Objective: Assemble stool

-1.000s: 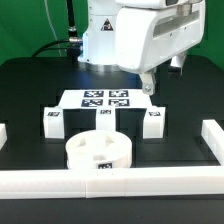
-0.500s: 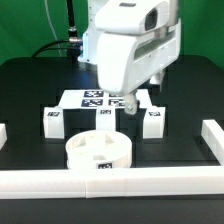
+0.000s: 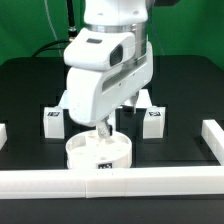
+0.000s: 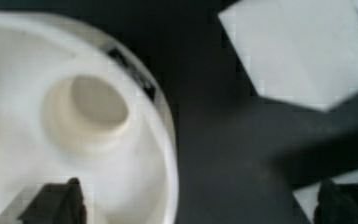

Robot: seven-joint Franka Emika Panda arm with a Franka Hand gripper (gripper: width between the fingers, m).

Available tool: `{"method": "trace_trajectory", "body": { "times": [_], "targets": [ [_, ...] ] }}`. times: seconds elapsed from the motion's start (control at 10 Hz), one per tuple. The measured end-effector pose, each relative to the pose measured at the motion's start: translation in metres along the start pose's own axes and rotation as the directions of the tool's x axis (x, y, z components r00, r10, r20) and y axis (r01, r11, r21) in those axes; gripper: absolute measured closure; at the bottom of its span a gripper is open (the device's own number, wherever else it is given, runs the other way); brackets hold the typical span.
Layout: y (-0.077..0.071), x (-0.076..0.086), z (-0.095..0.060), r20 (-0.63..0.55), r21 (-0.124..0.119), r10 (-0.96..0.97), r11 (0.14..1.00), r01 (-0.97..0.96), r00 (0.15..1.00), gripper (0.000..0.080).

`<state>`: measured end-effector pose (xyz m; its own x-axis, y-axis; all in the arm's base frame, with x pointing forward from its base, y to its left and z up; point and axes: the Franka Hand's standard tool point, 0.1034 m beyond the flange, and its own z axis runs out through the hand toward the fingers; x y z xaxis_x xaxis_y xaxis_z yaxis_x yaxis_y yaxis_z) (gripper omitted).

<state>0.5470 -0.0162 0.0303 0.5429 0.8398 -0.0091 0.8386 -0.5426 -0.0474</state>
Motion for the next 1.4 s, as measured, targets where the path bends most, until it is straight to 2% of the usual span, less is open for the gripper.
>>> {"method": "trace_trajectory", "body": {
  "times": [0.2, 0.5, 0.8, 1.0, 1.1, 1.2, 1.3, 1.4],
  "targets": [
    [0.005, 0.003, 0.006, -0.011, -0.011, 0.002, 1.000, -0.002, 1.000, 0.0150],
    [0.005, 0.004, 0.016, -0.007, 0.000, 0.002, 1.000, -0.002, 1.000, 0.0150],
    [0.006, 0.002, 0.018, -0.008, 0.000, 0.005, 1.000, -0.005, 1.000, 0.0150],
    [0.005, 0.002, 0.019, -0.008, 0.000, 0.005, 1.000, -0.005, 1.000, 0.0411],
    [0.005, 0.002, 0.019, -0.008, 0.000, 0.005, 1.000, -0.005, 1.000, 0.0411],
    [0.005, 0.002, 0.019, -0.008, 0.000, 0.005, 1.000, -0.005, 1.000, 0.0608],
    [0.005, 0.002, 0.019, -0.008, 0.000, 0.005, 1.000, -0.005, 1.000, 0.0731],
    [0.005, 0.002, 0.018, -0.008, 0.000, 0.005, 1.000, -0.005, 1.000, 0.0771]
  ]
}}
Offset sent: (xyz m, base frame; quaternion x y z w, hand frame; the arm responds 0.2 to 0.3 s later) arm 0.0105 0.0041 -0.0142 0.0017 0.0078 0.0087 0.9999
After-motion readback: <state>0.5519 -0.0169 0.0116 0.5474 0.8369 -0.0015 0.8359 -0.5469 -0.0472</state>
